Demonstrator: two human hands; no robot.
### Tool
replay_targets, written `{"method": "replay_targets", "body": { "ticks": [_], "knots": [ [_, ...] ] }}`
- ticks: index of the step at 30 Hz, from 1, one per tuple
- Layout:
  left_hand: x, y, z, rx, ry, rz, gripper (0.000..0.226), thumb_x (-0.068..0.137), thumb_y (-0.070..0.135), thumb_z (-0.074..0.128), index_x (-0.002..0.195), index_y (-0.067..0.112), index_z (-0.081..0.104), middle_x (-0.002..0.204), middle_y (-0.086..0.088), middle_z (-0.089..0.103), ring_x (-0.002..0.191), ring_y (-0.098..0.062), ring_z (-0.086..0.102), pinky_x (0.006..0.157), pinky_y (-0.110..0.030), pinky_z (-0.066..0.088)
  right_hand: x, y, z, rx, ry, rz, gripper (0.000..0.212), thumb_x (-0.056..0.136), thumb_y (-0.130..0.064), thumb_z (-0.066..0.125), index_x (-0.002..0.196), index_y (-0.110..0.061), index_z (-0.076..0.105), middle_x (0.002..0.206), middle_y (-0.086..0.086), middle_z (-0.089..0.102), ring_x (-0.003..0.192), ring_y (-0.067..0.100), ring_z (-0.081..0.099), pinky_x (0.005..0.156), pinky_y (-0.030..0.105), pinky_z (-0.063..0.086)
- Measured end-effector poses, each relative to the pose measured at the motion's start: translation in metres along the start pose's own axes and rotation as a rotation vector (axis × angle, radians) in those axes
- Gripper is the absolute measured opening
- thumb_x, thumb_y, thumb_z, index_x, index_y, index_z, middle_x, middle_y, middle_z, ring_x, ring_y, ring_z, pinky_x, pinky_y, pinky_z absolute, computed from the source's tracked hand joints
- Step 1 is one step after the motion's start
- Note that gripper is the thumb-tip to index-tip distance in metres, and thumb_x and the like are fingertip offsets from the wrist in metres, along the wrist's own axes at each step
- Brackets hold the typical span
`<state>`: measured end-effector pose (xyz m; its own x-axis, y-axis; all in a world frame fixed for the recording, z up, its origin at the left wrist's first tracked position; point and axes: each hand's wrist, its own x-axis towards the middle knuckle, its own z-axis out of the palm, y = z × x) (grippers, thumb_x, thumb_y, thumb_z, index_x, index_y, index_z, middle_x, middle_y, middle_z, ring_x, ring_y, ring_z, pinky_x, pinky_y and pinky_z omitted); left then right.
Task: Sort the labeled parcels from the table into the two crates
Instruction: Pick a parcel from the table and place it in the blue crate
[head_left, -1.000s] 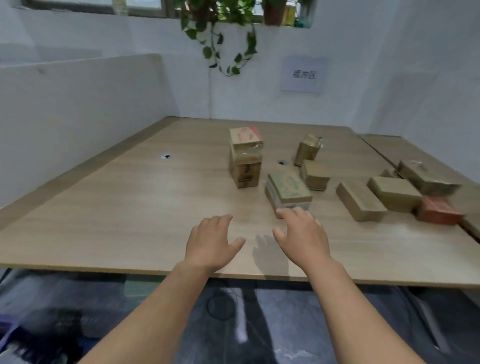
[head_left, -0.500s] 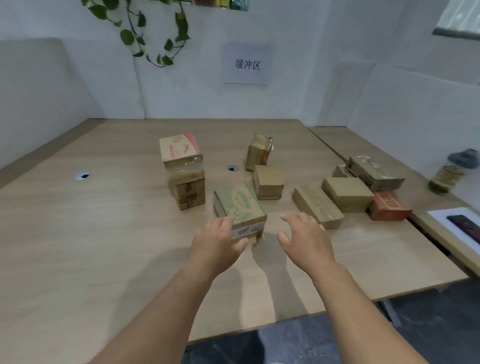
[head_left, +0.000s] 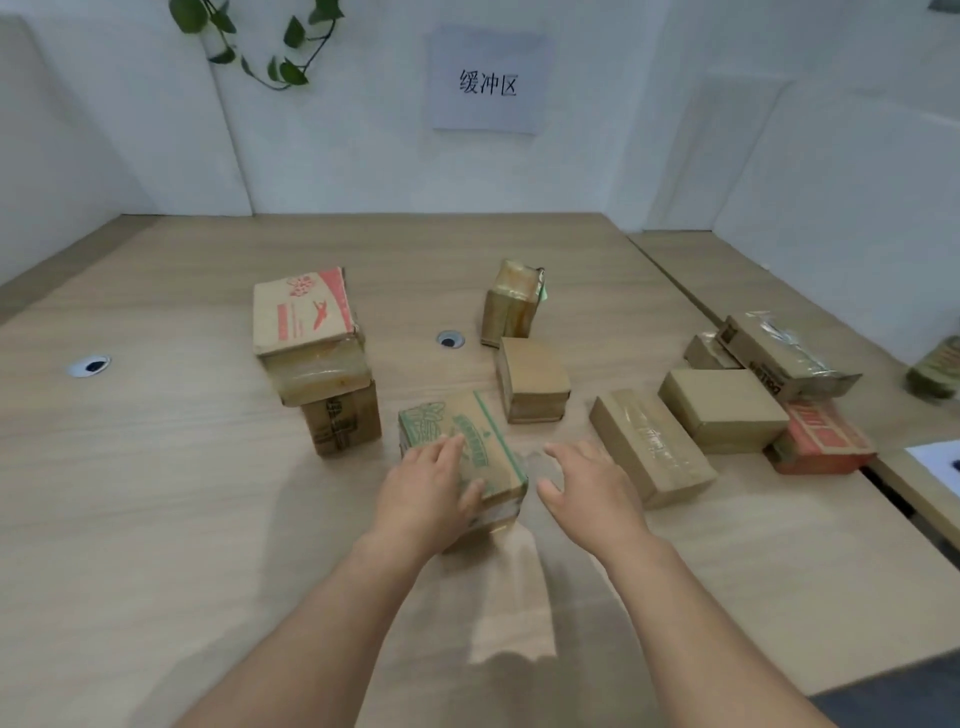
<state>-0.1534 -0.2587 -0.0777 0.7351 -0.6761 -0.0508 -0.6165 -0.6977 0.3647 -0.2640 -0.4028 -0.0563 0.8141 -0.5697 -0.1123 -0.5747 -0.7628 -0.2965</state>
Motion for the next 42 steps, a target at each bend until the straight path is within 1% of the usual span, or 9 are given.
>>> {"method": "replay_targets", "body": {
  "ticks": [10, 17, 21, 24, 29, 33, 36, 39, 42],
  "knots": [
    [0.006, -0.002, 0.005, 0.073, -0.040, -0.123, 0.063, 0.097, 0.052, 0.036, 0.150, 0.021, 0.022, 0.152, -0.001, 0.031, 0.138, -0.021, 0.029, 0.112, -0.035, 0.029, 0.056, 0.005, 0.032, 0.037, -0.136, -0.052, 0.041, 0.101, -0.021, 0.036, 0.140, -0.019, 0.047, 0.143, 0.005, 0.046, 0.130, 0.025, 0.043, 0.103, 0.033, 0.038],
    [-0.003, -0.023, -0.011, -0.162, -0.104, -0.534, 0.091, 0.082, 0.079, 0.028, 0.153, 0.027, 0.005, 0.147, -0.012, 0.032, 0.131, -0.029, 0.041, 0.102, -0.038, 0.038, 0.072, -0.021, 0.059, 0.272, -0.397, -0.038, 0.043, 0.100, -0.040, 0.038, 0.118, -0.010, 0.062, 0.122, 0.013, 0.062, 0.111, 0.030, 0.056, 0.091, 0.035, 0.044],
    [-0.018, -0.037, -0.009, -0.549, 0.036, -0.553, 0.069, 0.088, 0.052, 0.051, 0.148, 0.031, 0.023, 0.137, -0.005, 0.051, 0.114, -0.022, 0.057, 0.097, -0.039, 0.047, 0.067, -0.041, 0.063, 0.578, -0.441, -0.083, 0.035, 0.101, -0.031, 0.043, 0.073, -0.017, 0.060, 0.075, 0.002, 0.059, 0.075, 0.021, 0.052, 0.072, 0.031, 0.039],
    [-0.030, -0.038, -0.005, -0.874, 0.122, -0.602, 0.055, 0.092, 0.018, 0.053, 0.139, 0.039, 0.033, 0.119, 0.000, 0.062, 0.093, -0.015, 0.066, 0.079, -0.039, 0.057, 0.069, -0.047, 0.056, 0.577, -0.359, -0.139, 0.037, 0.099, -0.031, 0.046, 0.065, -0.019, 0.053, 0.071, 0.000, 0.055, 0.072, 0.020, 0.049, 0.065, 0.031, 0.034],
    [-0.039, -0.047, 0.000, -0.958, 0.147, -0.619, 0.067, 0.093, 0.015, 0.048, 0.145, 0.048, 0.021, 0.116, -0.002, 0.064, 0.094, -0.021, 0.066, 0.082, -0.044, 0.057, 0.073, -0.053, 0.057, 0.569, -0.424, -0.142, 0.022, 0.098, -0.027, 0.046, 0.087, -0.018, 0.064, 0.092, 0.004, 0.065, 0.089, 0.024, 0.058, 0.076, 0.031, 0.042],
    [-0.046, -0.048, -0.011, -0.760, 0.183, -0.667, 0.054, 0.093, 0.006, 0.040, 0.142, 0.028, 0.040, 0.128, -0.005, 0.056, 0.104, -0.022, 0.057, 0.092, -0.035, 0.049, 0.065, -0.058, 0.062, 0.515, -0.599, -0.057, 0.033, 0.097, -0.046, 0.045, 0.101, -0.016, 0.058, 0.099, 0.005, 0.059, 0.094, 0.025, 0.057, 0.081, 0.036, 0.049],
    [-0.053, -0.052, -0.019, -0.656, 0.156, -0.785, 0.035, 0.097, 0.041, 0.043, 0.125, 0.024, 0.054, 0.117, -0.008, 0.060, 0.098, -0.023, 0.058, 0.088, -0.036, 0.050, 0.053, -0.061, 0.061, 0.619, -0.723, -0.069, 0.019, 0.095, -0.048, 0.052, 0.092, -0.030, 0.058, 0.095, -0.008, 0.061, 0.092, 0.018, 0.059, 0.080, 0.036, 0.053],
    [-0.063, -0.051, -0.017, -0.859, 0.069, -0.847, 0.053, 0.083, 0.068, 0.050, 0.115, 0.026, 0.055, 0.109, 0.005, 0.065, 0.095, -0.015, 0.064, 0.078, -0.033, 0.053, 0.048, -0.062, 0.060, 0.673, -0.759, -0.153, 0.009, 0.092, -0.039, 0.059, 0.101, -0.035, 0.060, 0.102, -0.011, 0.066, 0.097, 0.016, 0.062, 0.083, 0.037, 0.054],
    [-0.072, -0.049, -0.013, -1.074, 0.125, -0.839, 0.046, 0.081, 0.049, 0.070, 0.119, 0.027, 0.055, 0.103, 0.007, 0.070, 0.087, -0.008, 0.069, 0.067, -0.027, 0.054, 0.050, -0.057, 0.053, 0.731, -0.793, -0.209, 0.026, 0.089, -0.030, 0.066, 0.115, -0.032, 0.060, 0.108, -0.006, 0.069, 0.092, 0.014, 0.062, 0.078, 0.032, 0.048]
  ]
}}
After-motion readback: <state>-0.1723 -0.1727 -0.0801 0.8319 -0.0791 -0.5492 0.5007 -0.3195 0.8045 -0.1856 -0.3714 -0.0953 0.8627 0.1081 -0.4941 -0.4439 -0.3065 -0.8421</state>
